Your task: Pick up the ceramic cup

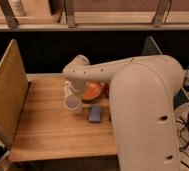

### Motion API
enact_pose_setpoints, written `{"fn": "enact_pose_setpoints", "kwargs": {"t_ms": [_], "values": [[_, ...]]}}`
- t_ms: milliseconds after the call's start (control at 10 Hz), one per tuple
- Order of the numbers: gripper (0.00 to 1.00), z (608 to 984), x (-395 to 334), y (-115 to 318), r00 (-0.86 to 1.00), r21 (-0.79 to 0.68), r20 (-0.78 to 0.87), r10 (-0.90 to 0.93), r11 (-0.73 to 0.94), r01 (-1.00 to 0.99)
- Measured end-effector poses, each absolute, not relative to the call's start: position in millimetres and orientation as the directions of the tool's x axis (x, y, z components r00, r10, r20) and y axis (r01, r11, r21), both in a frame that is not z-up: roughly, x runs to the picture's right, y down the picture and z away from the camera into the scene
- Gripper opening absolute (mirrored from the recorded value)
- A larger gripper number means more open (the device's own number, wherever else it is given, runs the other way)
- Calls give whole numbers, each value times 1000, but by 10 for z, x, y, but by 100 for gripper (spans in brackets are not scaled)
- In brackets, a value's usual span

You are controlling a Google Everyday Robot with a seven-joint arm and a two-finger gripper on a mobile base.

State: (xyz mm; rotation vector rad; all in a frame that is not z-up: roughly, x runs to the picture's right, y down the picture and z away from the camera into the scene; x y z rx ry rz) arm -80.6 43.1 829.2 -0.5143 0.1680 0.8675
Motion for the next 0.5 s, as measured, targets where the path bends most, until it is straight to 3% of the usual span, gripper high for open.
{"fn": "enact_pose_setpoints", "kwargs": {"t_ms": [500], "values": [[0,7565,-549,-270,560,-339,-179,809,484,-807]]}}
